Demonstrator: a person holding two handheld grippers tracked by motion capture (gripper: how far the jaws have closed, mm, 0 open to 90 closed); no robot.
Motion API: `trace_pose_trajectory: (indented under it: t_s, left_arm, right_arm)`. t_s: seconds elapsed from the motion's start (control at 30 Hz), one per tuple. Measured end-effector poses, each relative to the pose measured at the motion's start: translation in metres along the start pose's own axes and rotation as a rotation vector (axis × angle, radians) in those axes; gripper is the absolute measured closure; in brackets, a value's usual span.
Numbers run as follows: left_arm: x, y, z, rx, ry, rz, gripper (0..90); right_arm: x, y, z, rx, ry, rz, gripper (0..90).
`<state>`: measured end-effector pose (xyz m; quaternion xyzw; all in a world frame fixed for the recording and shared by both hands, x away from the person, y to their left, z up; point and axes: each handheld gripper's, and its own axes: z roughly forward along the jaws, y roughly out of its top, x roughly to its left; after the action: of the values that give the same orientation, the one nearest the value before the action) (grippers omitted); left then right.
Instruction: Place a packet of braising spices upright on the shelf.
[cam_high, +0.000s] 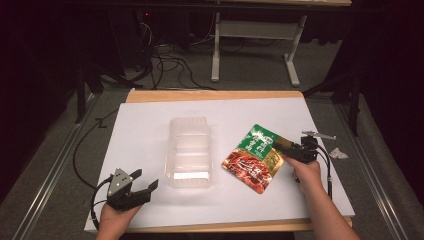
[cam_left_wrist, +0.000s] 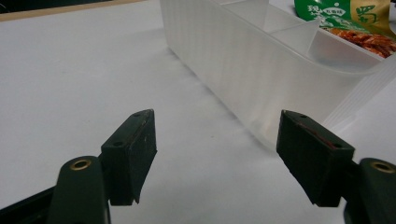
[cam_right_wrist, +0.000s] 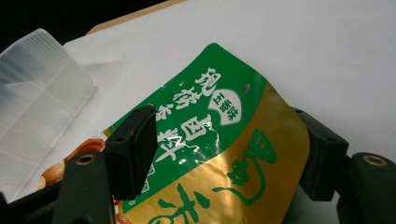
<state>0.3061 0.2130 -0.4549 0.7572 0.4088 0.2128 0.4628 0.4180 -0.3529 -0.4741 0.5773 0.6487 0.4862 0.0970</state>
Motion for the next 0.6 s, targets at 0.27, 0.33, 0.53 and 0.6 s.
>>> trace_pose_trajectory:
  t_s: [0.27,0.33,0.53,0.6]
  left_arm:
    - [-0.0010,-0.0002,0.0006,0.001,0.001,0.003,29.1]
    - [-0.0012,-0.0003,0.0007,0.003,0.000,0.005,29.1]
    - [-0.0019,-0.0001,0.0008,0.001,0.000,0.008,29.2]
    - [-0.0019,-0.0002,0.0009,0.003,0.001,0.008,29.2]
  right_arm:
    - [-0.0075,-0.0038,0.0021,0.036,0.010,0.042,34.1]
    - [-0.0069,-0.0039,0.0025,0.037,0.011,0.040,35.0]
    - [-0.0081,-0.0045,0.0001,0.041,0.090,0.028,43.8]
    - [-0.0062,-0.0051,0.0007,0.060,0.124,-0.002,44.2]
